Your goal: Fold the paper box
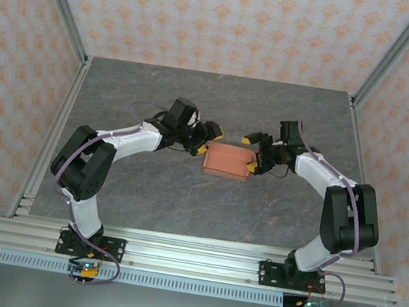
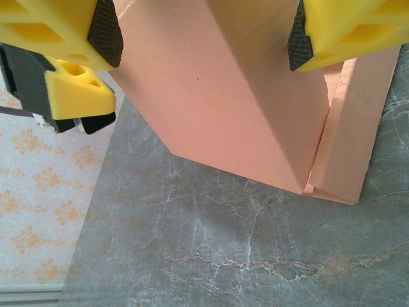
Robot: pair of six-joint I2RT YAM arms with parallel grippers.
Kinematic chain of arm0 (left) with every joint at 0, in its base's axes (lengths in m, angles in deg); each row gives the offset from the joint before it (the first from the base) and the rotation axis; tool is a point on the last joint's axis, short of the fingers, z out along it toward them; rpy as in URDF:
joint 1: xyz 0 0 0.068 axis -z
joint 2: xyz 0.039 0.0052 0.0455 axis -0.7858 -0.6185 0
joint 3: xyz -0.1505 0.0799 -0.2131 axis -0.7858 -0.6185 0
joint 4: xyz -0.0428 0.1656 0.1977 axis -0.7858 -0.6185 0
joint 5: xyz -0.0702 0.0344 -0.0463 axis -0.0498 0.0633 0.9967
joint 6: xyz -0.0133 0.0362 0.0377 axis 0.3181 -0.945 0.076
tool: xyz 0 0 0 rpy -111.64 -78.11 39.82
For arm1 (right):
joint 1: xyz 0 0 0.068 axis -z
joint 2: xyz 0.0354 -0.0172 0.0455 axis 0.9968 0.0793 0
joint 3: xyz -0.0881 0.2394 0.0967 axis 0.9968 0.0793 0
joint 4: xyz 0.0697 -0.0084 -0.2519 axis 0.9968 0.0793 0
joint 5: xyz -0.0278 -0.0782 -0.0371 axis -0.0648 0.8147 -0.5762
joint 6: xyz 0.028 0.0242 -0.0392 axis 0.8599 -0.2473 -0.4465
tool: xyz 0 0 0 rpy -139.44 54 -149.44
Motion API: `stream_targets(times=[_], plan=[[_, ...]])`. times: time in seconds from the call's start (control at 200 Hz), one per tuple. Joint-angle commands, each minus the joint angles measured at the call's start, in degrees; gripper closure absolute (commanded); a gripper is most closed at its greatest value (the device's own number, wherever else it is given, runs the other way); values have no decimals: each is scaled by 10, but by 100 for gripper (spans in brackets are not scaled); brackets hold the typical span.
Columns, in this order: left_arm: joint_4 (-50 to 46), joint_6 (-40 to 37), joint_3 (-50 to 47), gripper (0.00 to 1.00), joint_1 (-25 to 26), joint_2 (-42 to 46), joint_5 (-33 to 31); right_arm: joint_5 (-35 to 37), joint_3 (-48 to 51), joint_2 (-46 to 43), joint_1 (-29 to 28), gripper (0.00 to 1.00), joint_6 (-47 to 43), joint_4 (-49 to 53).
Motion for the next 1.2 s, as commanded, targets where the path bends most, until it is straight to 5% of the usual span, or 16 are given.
stream_targets(times=[0.0, 0.25, 0.41, 0.551, 0.701, 1.196], plan=[[-3, -7, 1, 28, -3, -1, -6, 4, -41, -6, 1, 16, -39, 66], [-17, -19, 6, 26, -6, -1, -14, 58, -91, -5, 30, 10, -258, 187], [-11, -16, -3, 26, -6, -2, -16, 42, -114, 24, 30, 11, -298, 195], [-12, -16, -2, 26, -7, -3, -18, 61, -122, 38, 30, 13, -302, 184], [-17, -15, 4, 28, -7, -10, -15, -1, -124, 58, 23, 31, -272, 136], [10, 6, 9, 28, 8, -36, -4, -7, -113, 71, -10, 46, -196, 89]])
